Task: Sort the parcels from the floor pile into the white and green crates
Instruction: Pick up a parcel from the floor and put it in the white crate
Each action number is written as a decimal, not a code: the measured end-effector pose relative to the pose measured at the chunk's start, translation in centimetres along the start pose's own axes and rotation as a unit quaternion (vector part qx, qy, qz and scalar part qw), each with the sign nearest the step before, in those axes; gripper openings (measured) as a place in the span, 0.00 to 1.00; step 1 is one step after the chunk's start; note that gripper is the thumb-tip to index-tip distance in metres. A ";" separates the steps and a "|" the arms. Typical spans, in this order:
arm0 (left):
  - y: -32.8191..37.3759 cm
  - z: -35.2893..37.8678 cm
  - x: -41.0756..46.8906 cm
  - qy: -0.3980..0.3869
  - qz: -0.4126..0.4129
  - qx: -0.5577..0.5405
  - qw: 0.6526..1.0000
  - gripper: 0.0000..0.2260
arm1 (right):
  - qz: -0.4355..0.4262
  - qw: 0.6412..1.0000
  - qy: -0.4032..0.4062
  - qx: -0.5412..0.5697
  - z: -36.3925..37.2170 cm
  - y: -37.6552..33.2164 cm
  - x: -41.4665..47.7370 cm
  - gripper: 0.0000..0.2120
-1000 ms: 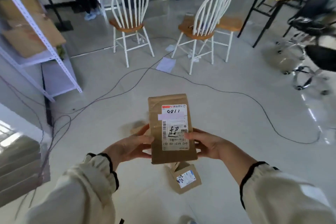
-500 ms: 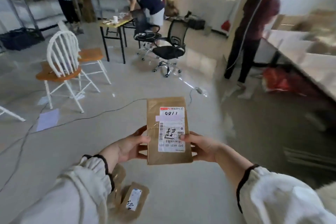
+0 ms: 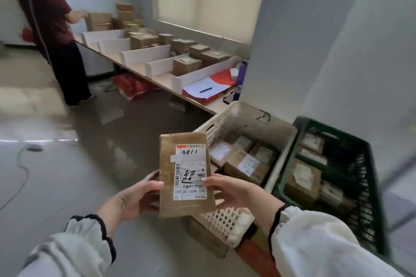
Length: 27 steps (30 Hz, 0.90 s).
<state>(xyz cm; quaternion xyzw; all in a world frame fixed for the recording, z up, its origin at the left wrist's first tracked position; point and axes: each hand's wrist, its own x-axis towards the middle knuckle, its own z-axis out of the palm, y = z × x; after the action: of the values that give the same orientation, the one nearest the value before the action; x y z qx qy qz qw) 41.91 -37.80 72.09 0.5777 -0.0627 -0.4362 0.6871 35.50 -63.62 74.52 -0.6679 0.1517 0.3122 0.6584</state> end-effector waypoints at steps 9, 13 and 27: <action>1.5 9.9 14.7 -0.095 -0.075 0.049 0.992 0.44 | 0.029 0.970 0.169 0.171 -11.2 5.5 -4.2 0.20; 2.8 10.9 20.9 -0.137 -0.121 0.081 0.980 0.37 | 0.027 0.942 0.220 0.252 -14.5 6.0 -2.9 0.21; -2.5 4.2 39.3 -0.135 -0.382 0.140 0.904 0.17 | 0.221 0.810 0.375 0.394 -18.5 8.9 14.2 0.11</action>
<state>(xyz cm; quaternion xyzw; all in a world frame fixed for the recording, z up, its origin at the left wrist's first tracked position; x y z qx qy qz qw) 62.13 -67.21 54.90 0.5835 0.0105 -0.7255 0.3649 44.85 -79.45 57.64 -0.3651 0.6404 0.0885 0.6699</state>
